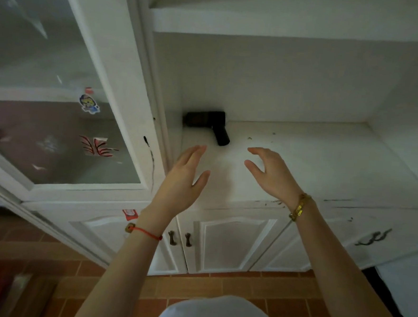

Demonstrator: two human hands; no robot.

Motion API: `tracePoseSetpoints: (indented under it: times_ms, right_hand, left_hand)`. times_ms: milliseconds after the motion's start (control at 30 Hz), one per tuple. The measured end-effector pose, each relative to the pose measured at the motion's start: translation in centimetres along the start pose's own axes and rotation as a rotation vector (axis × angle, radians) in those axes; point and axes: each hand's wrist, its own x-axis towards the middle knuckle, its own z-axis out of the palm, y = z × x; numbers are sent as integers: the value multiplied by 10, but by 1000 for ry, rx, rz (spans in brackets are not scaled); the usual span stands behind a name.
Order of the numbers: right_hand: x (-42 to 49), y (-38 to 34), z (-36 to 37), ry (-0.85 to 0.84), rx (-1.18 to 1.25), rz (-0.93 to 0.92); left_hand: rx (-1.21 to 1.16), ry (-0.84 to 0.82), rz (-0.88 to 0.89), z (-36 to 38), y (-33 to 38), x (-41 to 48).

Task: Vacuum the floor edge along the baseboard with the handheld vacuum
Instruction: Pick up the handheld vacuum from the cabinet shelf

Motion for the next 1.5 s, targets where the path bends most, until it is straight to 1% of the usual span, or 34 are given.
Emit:
tracePoseSetpoints:
  times_ms: [233, 467, 567, 700, 800, 967, 1067, 1167, 1233, 1367, 1500]
  right_hand:
    - [35, 8, 18, -28, 23, 17]
    - [94, 13, 28, 31, 157, 70]
    - [131, 16, 36, -2, 147, 108]
    - [174, 19, 56, -111, 103, 150]
    - [197, 26, 73, -158, 60, 153]
    - [217, 33, 94, -149, 117, 195]
    - [225, 32, 99, -160, 112, 247]
    - [229, 33, 103, -153, 124, 255]
    - [229, 35, 103, -122, 163, 257]
    - [212, 43, 93, -93, 263, 286]
    - [171, 50, 78, -31, 362, 272]
  left_hand:
    - [-34, -10, -88, 12, -13, 33]
    - [-104, -6, -191, 31, -14, 58]
    - [-132, -2, -250, 36, -16, 68]
    - [-167, 39, -346, 44, -21, 79]
    - [-211, 75, -414, 51, -24, 84]
    - [-247, 98, -464, 61, -29, 91]
    - [-262, 107, -483, 66, -34, 94]
    - [-278, 122, -490, 71, -38, 96]
    - [-340, 136, -529, 73, -40, 98]
    - [-551, 182, -669, 74, -43, 104]
    - [-859, 209, -781, 75, -44, 111]
